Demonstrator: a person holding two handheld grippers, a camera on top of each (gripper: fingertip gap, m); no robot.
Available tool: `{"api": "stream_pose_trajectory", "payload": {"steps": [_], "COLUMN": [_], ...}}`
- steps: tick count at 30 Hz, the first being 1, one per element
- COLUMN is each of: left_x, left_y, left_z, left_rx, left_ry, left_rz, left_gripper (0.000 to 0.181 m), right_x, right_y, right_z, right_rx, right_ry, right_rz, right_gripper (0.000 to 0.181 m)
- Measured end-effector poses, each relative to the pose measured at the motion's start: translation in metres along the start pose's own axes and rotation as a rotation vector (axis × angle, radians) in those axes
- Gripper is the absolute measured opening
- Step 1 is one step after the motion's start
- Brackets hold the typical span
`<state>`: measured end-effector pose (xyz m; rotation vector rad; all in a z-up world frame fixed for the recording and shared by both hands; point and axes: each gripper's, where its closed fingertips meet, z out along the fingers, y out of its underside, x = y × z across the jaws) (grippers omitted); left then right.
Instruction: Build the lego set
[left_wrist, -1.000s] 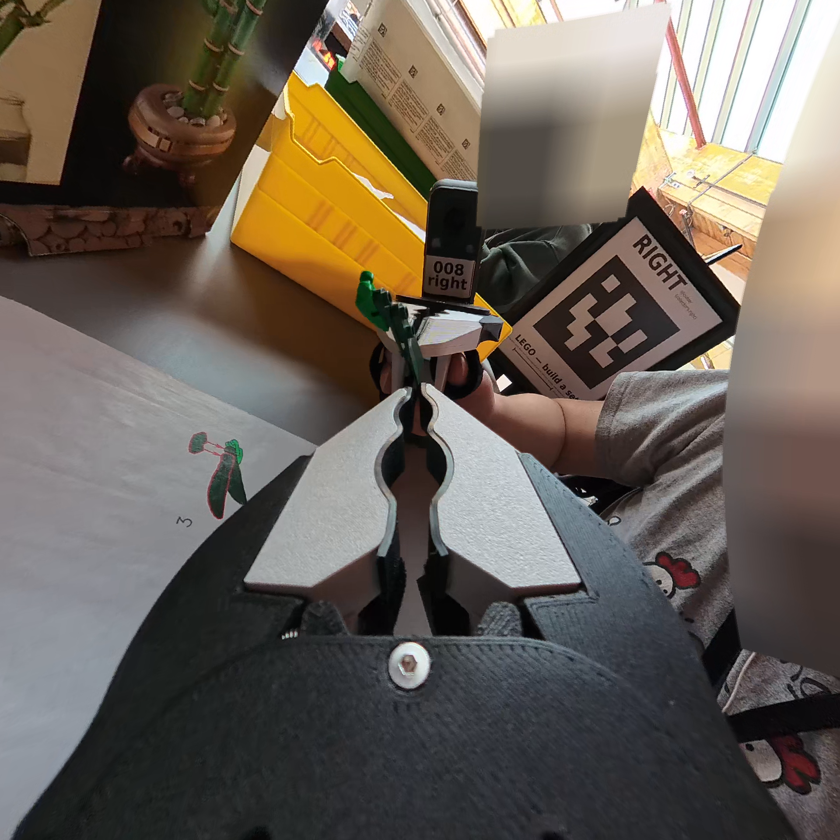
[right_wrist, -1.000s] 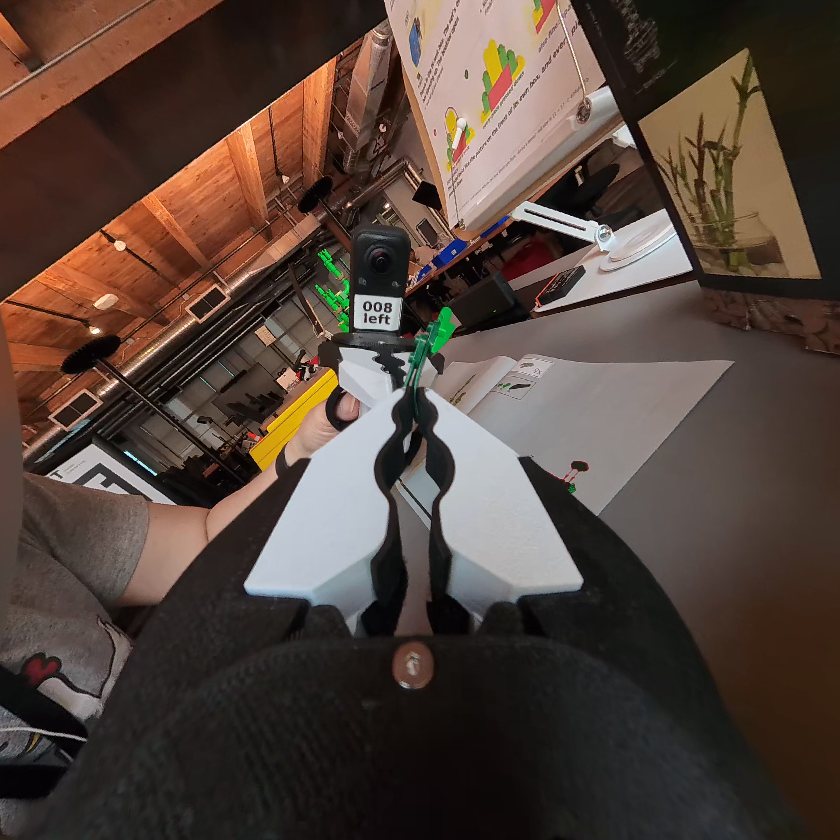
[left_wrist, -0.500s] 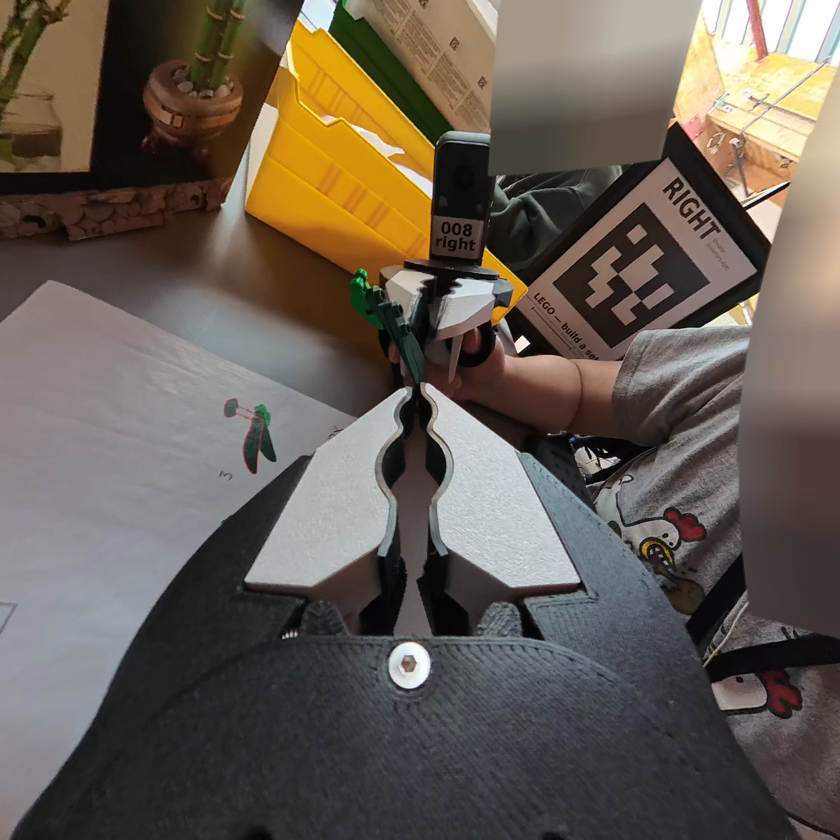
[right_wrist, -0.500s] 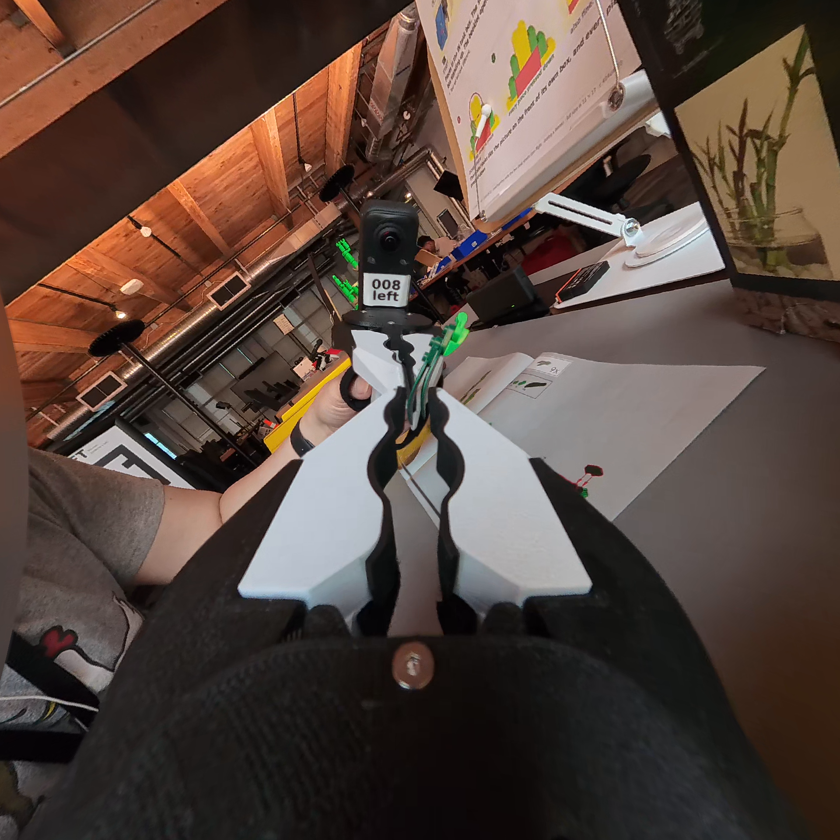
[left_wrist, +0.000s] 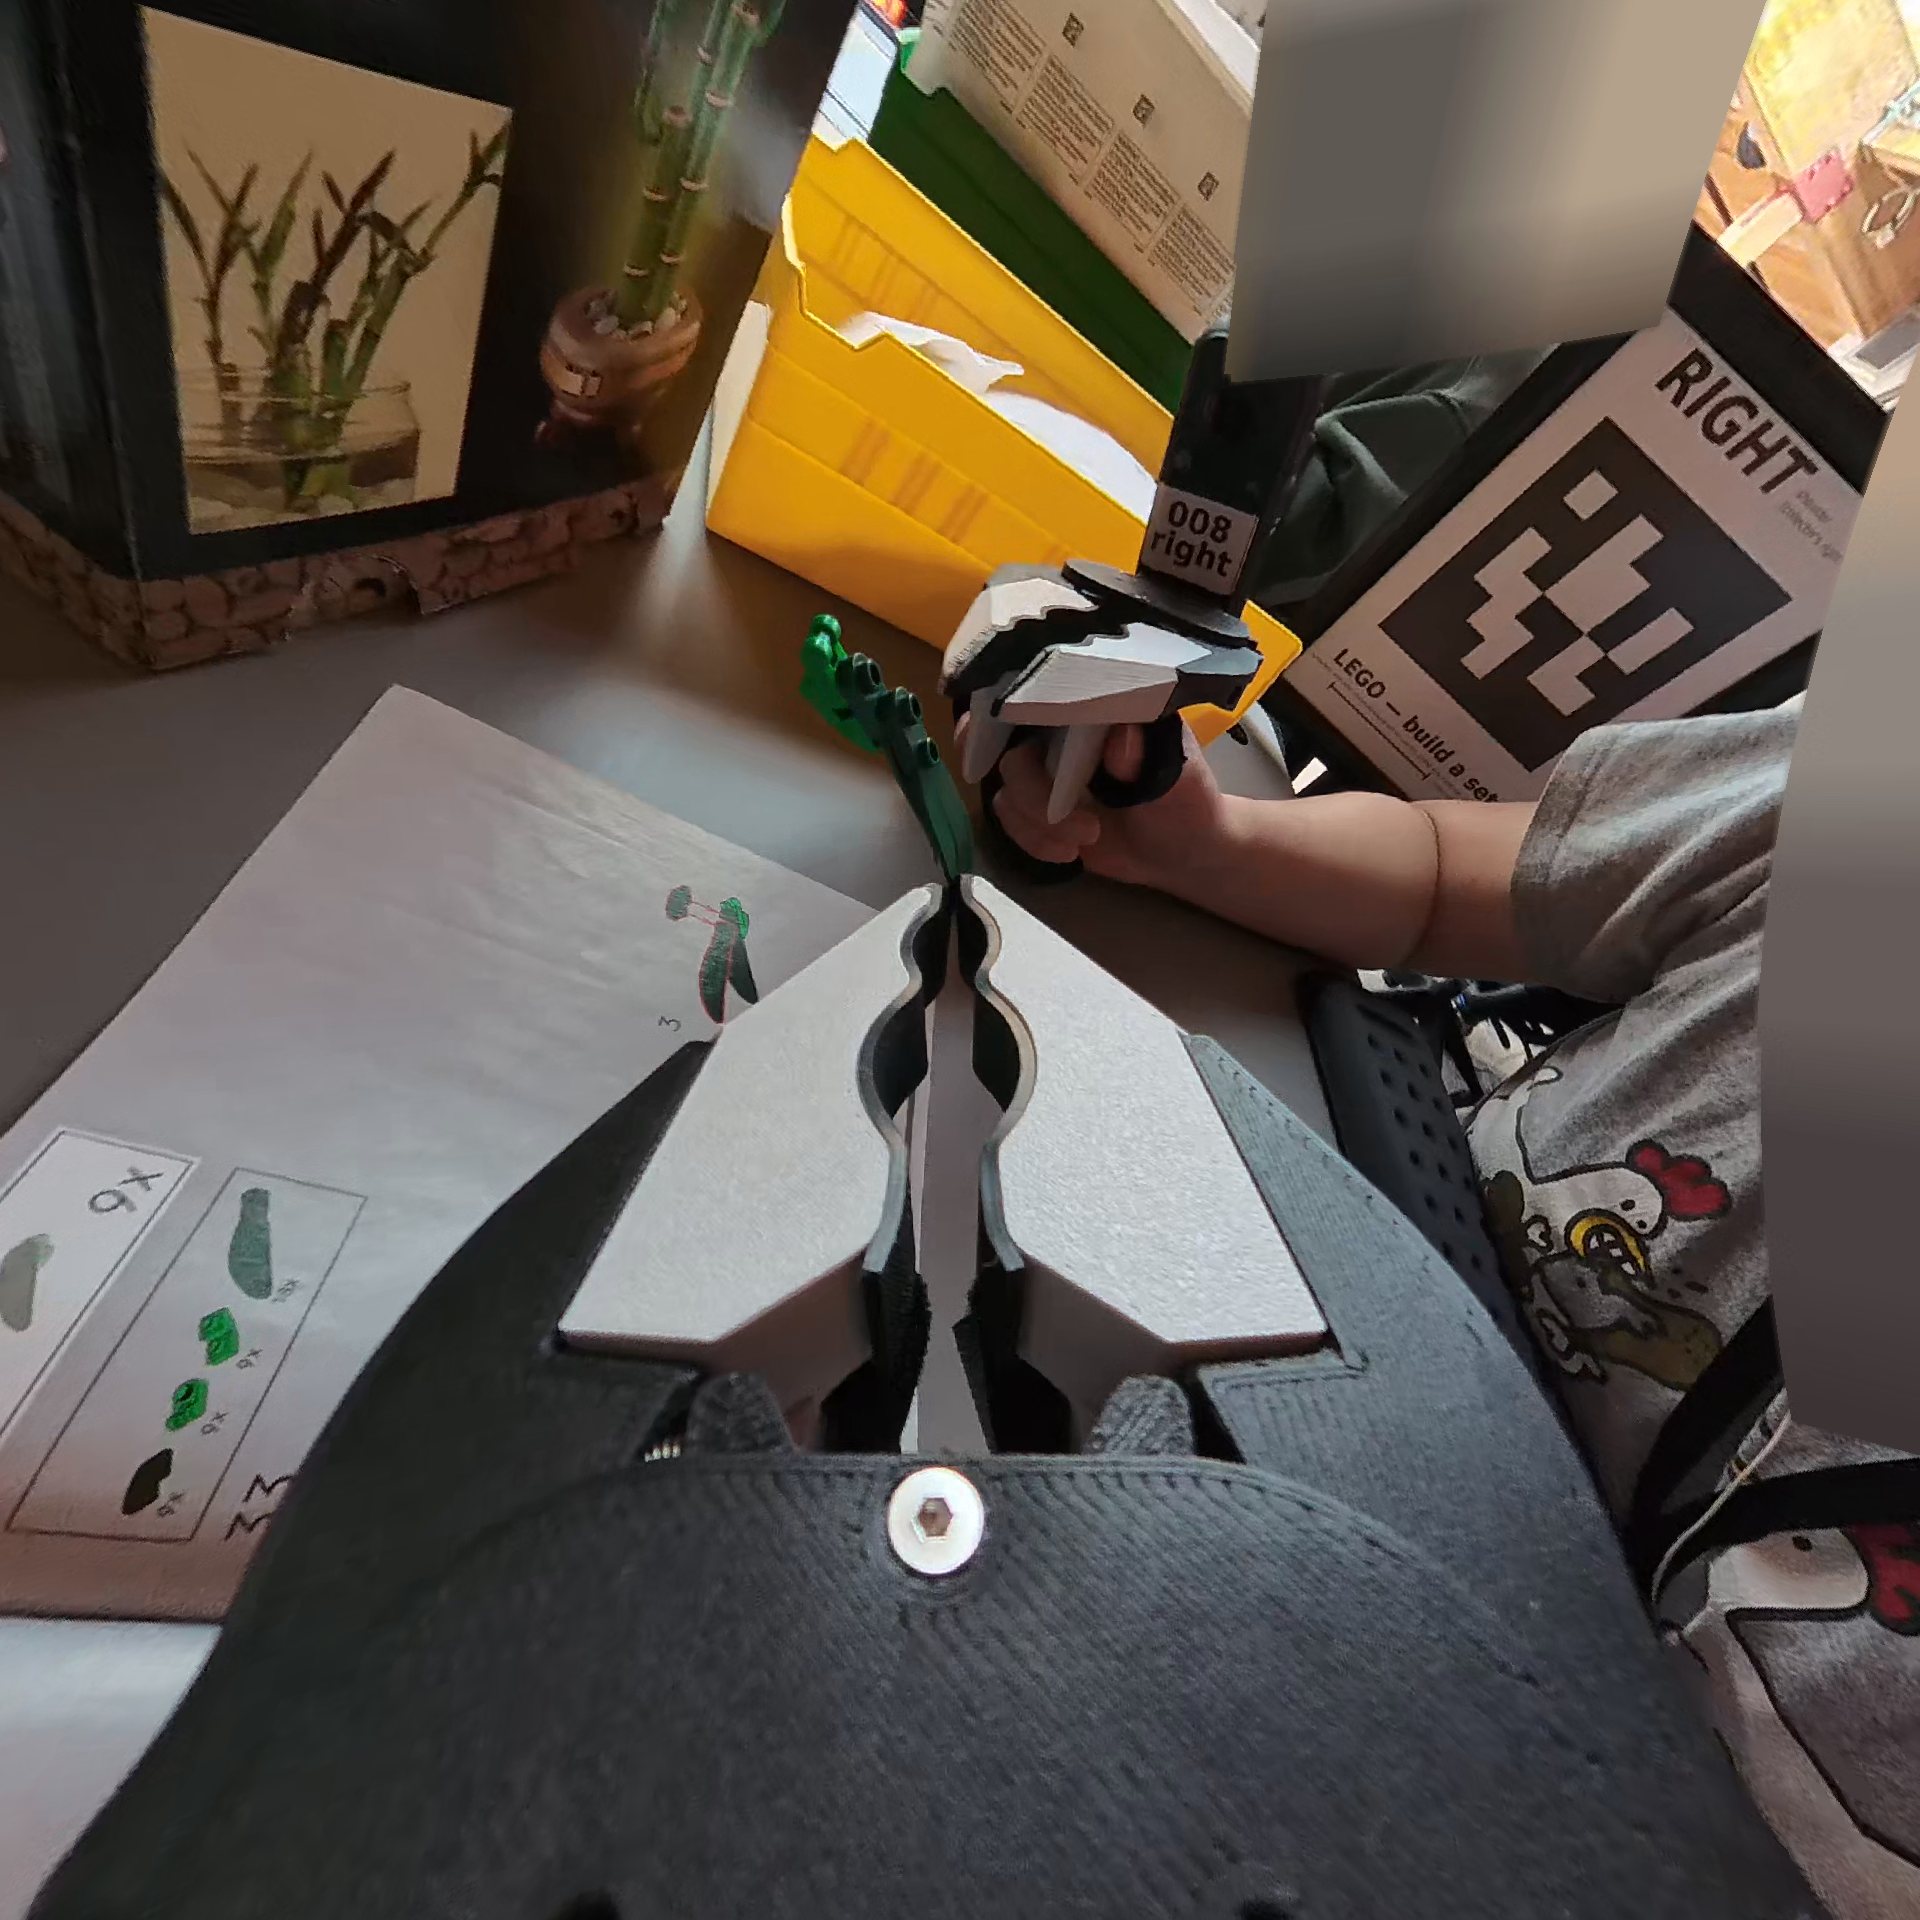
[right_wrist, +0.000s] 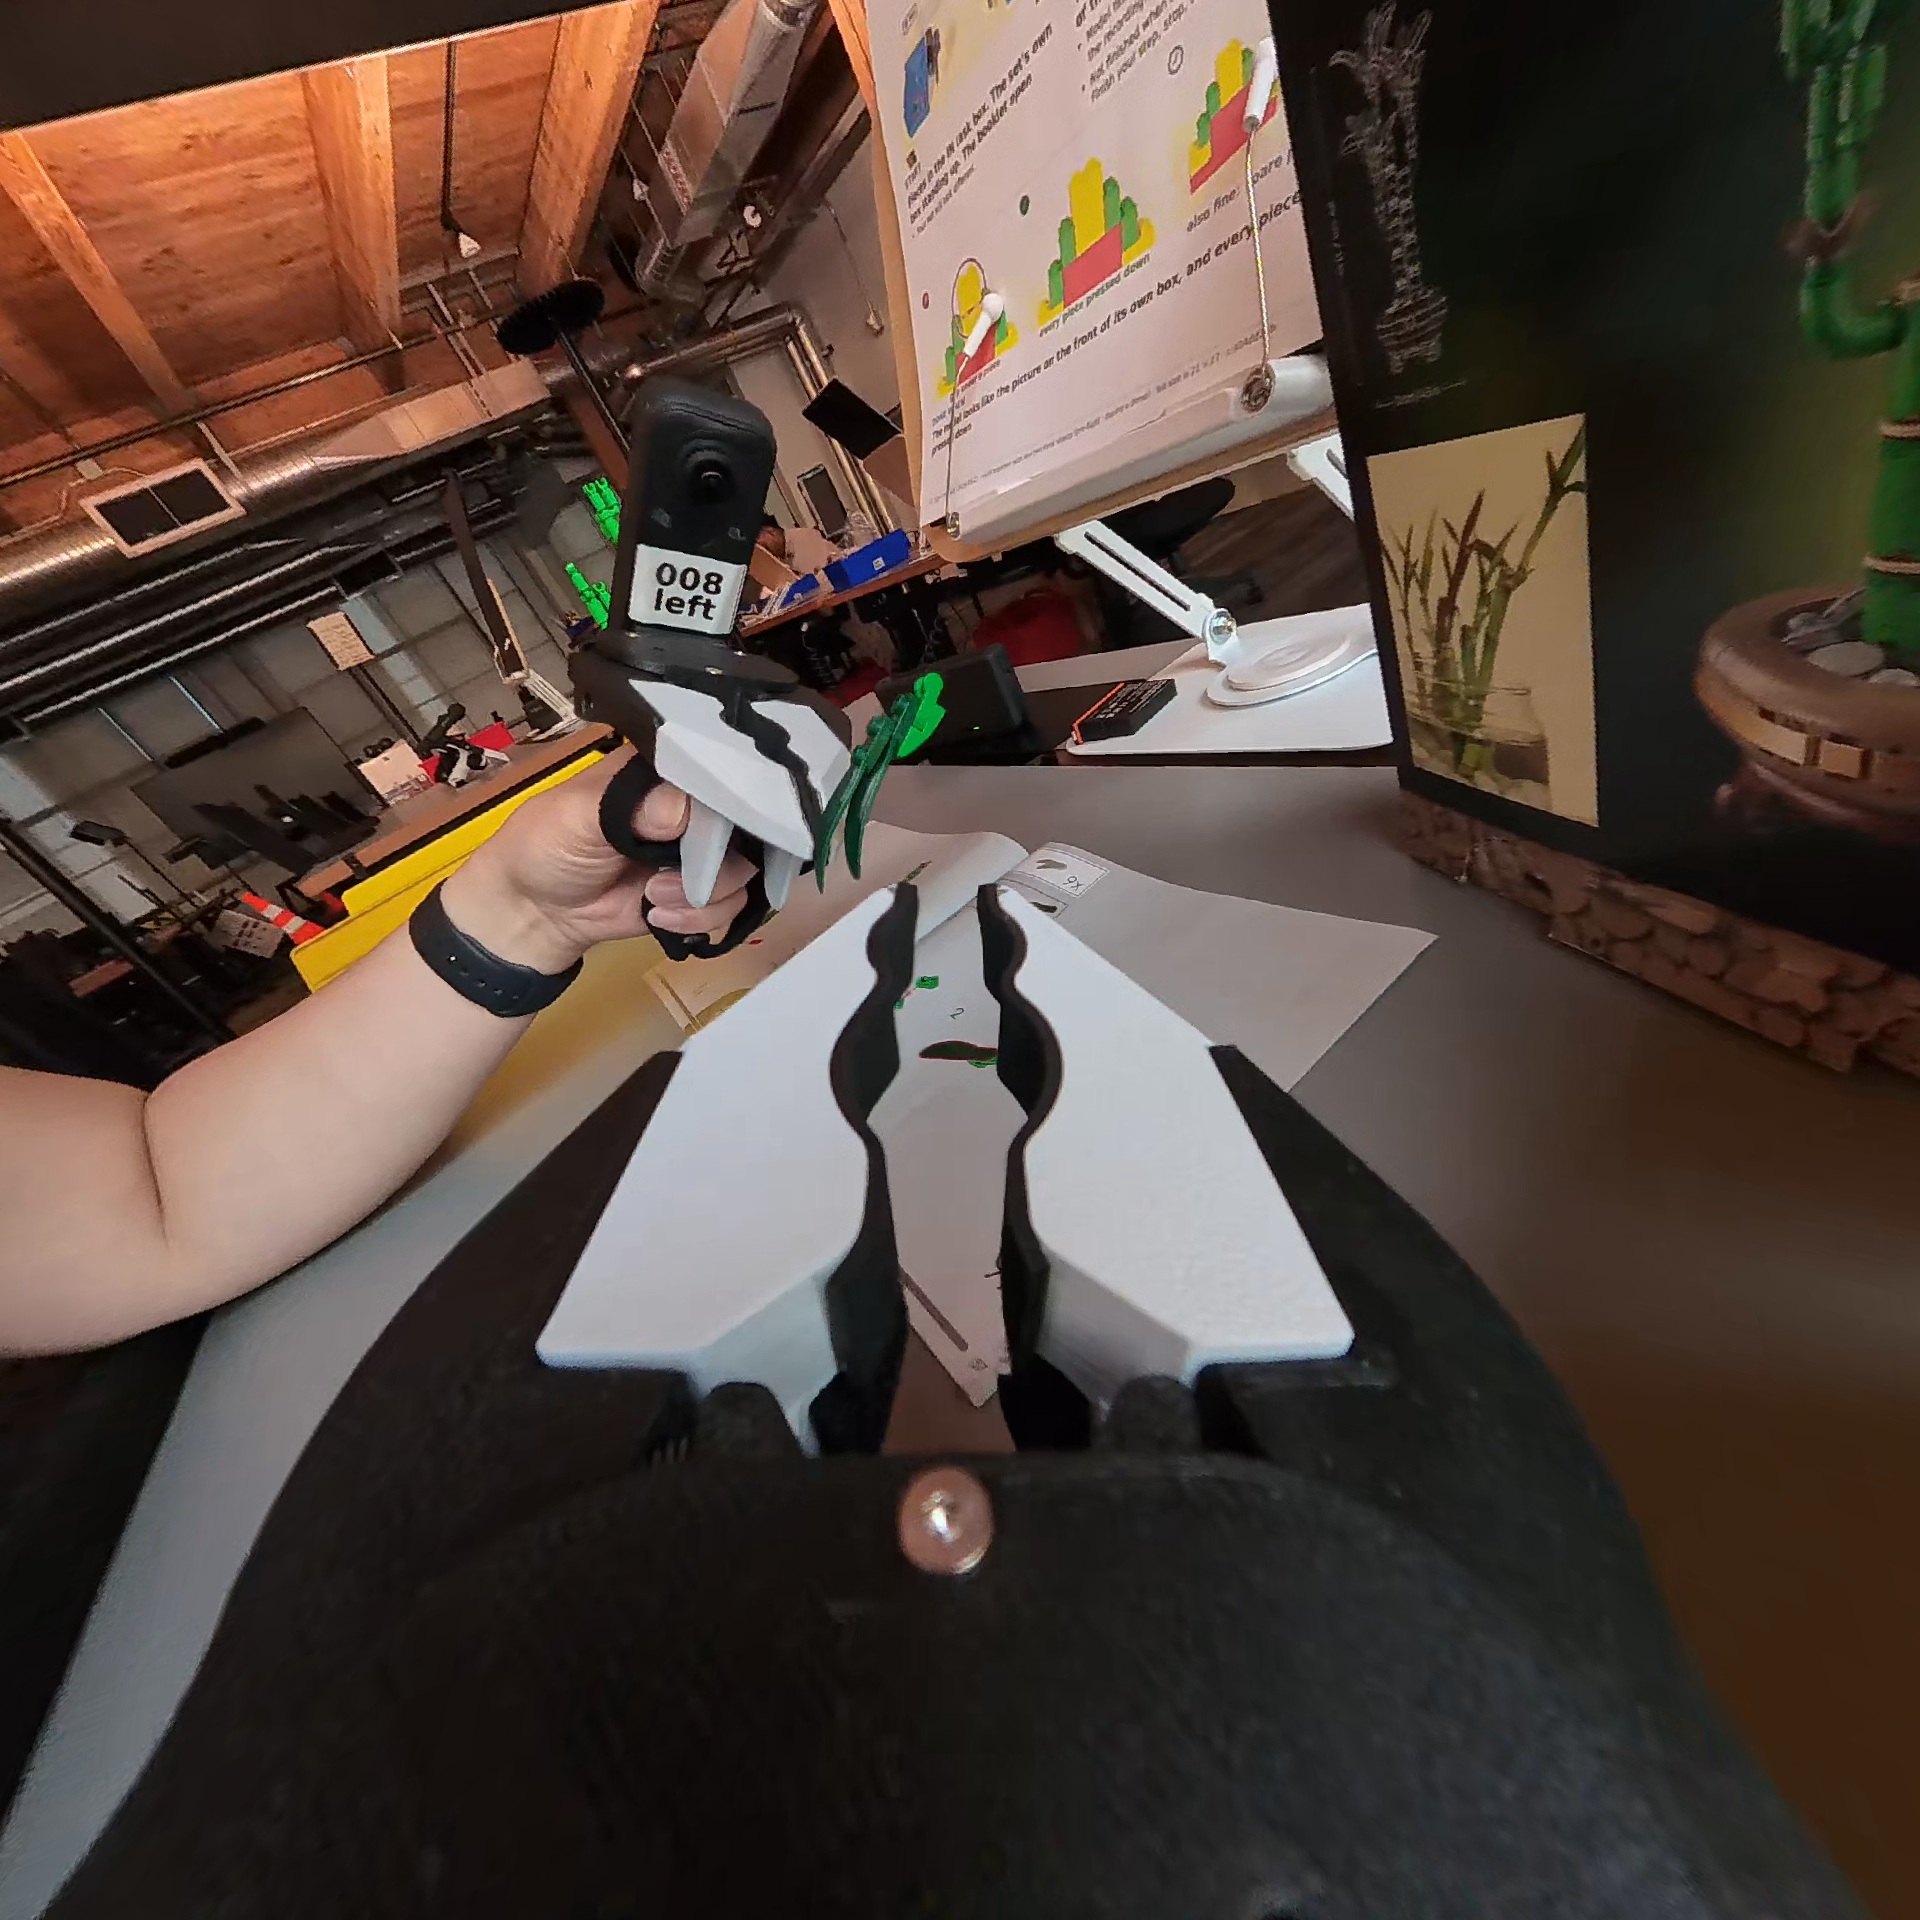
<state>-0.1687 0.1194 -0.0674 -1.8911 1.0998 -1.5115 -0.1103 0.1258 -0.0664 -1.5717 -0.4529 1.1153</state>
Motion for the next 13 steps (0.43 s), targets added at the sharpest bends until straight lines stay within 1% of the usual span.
{"api": "stream_pose_trajectory", "payload": {"steps": [5, 7, 9, 13], "left_x": [0.005, 0.014, 0.027, 0.051], "left_y": [0.009, 0.008, 0.004, 0.003], "left_z": [0.011, 0.014, 0.015, 0.019], "left_rx": [-0.049, -0.040, -0.012, 0.004], "left_ry": [0.011, 0.073, 0.155, 0.301], "left_rz": [0.047, 0.043, 0.028, 0.035], "left_gripper": [0.000, 0.000, 0.000, 0.000], "right_x": [-0.001, -0.005, -0.015, -0.045], "right_y": [-0.005, -0.007, -0.006, -0.011], "right_z": [-0.002, -0.001, 0.001, 0.001], "right_rx": [0.032, 0.041, 0.042, 0.053], "right_ry": [-0.034, -0.074, -0.154, -0.419], "right_rz": [0.039, 0.067, 0.125, 0.353], "right_gripper": [0.016, 0.022, 0.026, 0.028]}}
